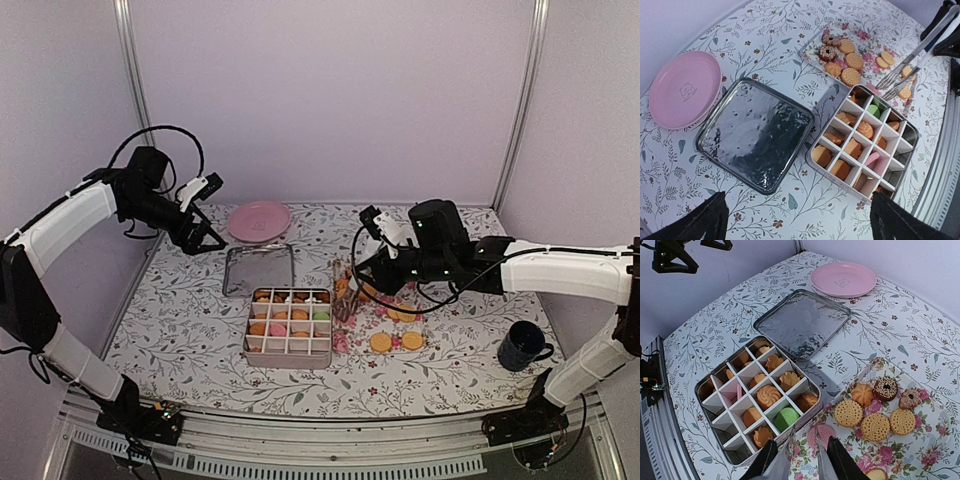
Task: Pack the cookies
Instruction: Pick up the fake cookies from the plate.
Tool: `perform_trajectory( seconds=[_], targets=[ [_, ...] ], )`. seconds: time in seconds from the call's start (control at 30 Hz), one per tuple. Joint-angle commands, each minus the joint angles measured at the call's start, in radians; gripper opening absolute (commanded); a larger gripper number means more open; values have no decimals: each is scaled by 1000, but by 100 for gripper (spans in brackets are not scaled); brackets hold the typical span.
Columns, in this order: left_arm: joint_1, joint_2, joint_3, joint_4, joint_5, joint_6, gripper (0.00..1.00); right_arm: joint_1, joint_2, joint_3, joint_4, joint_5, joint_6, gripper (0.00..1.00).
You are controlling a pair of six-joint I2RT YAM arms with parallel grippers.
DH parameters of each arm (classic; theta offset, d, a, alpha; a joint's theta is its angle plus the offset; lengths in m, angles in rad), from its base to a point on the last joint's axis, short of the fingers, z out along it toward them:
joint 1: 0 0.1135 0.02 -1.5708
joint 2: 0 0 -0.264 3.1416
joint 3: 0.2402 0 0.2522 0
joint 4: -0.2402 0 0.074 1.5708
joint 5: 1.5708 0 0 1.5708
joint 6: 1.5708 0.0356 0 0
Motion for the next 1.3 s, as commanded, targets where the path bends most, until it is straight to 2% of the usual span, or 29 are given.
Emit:
perform_trajectory(
  seconds=[0.0,0.33,0.47,1.13,1.2,1.27],
  targets=[
    [11,-23,-1,22,-4,-6,99,19,15,-12,53,60,19,33],
    [10,-20,8,28,7,-10,99,48,49,-32,102,194,1,33],
    [11,-16,13,32,13,-15,99,53,57,-32,117,202,-2,37],
    [11,-34,-1,34,19,-14,99,89,88,-60,134,254,3,39],
    [11,-34,-2,33,20,-14,99,88,79,-70,142,248,10,35],
    [10,-34,-1,34,22,-16,99,89,74,-74,147,248,19,27]
  ],
)
